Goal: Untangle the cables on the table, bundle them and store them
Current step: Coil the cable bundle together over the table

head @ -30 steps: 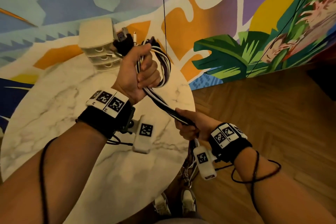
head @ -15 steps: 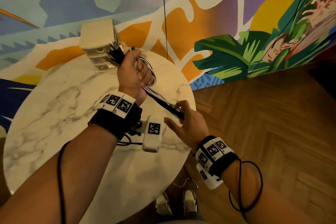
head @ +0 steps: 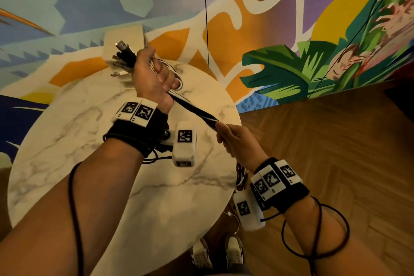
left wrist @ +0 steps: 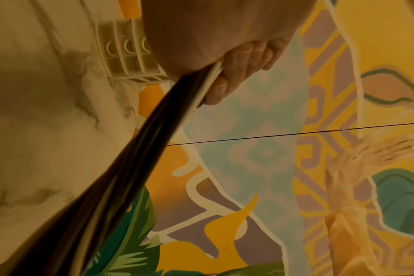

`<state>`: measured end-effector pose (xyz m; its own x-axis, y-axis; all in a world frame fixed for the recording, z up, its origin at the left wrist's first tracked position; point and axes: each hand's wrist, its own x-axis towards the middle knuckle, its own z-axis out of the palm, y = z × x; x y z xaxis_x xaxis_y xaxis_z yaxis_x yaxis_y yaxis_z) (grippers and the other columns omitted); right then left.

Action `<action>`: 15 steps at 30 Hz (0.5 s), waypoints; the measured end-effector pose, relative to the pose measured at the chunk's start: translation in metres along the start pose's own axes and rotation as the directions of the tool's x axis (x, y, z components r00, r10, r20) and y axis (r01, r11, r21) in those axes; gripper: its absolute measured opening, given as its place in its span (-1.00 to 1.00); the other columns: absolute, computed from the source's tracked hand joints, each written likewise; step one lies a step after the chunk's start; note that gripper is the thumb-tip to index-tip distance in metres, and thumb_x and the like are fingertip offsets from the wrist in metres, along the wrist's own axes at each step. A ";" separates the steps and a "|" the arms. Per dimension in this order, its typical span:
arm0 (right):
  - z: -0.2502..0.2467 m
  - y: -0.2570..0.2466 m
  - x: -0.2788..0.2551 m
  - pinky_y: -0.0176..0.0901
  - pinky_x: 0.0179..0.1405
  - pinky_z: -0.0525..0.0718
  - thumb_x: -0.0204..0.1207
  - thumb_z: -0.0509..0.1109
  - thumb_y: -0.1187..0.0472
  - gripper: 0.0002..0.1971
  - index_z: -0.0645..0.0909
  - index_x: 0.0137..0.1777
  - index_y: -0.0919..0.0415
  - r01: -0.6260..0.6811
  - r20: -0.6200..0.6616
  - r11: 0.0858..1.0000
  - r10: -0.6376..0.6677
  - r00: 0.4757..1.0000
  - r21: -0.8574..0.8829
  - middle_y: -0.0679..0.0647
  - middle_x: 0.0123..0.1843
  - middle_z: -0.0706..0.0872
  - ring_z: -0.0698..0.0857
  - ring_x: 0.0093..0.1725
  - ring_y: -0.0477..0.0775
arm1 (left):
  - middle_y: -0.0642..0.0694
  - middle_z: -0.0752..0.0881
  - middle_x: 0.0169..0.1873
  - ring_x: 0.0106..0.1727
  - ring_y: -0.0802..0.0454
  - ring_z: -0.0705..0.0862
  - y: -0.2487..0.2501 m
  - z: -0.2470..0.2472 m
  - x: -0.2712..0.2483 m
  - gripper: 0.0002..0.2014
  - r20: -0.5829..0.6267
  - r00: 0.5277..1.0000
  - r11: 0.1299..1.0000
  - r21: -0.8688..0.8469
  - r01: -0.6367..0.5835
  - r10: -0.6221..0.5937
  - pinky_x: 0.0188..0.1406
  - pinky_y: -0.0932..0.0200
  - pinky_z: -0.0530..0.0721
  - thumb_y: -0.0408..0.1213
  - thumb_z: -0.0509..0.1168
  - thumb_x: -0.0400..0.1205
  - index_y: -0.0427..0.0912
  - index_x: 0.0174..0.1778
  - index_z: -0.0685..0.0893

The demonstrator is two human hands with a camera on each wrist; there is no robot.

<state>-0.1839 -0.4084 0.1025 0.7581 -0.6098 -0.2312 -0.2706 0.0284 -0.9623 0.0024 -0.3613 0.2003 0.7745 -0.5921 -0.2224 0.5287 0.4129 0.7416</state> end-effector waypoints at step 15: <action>-0.008 0.003 0.015 -0.09 -0.49 0.36 0.62 0.00 -0.29 -0.42 0.43 -0.45 0.10 -0.157 -0.248 0.781 0.003 0.969 -0.605 0.07 -0.48 0.53 0.54 -0.38 0.17 | -0.01 0.20 -0.83 -0.80 0.08 0.12 -0.021 0.004 -0.026 -0.53 0.183 0.979 0.987 0.148 0.060 -0.087 -0.67 0.27 0.08 -0.15 0.15 0.66 -0.16 -0.56 0.19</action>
<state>-0.1783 -0.4235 0.0978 0.5863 -0.7872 -0.1910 -0.6893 -0.3609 -0.6282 -0.0297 -0.3571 0.1931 0.6491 -0.7422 -0.1667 0.5167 0.2694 0.8127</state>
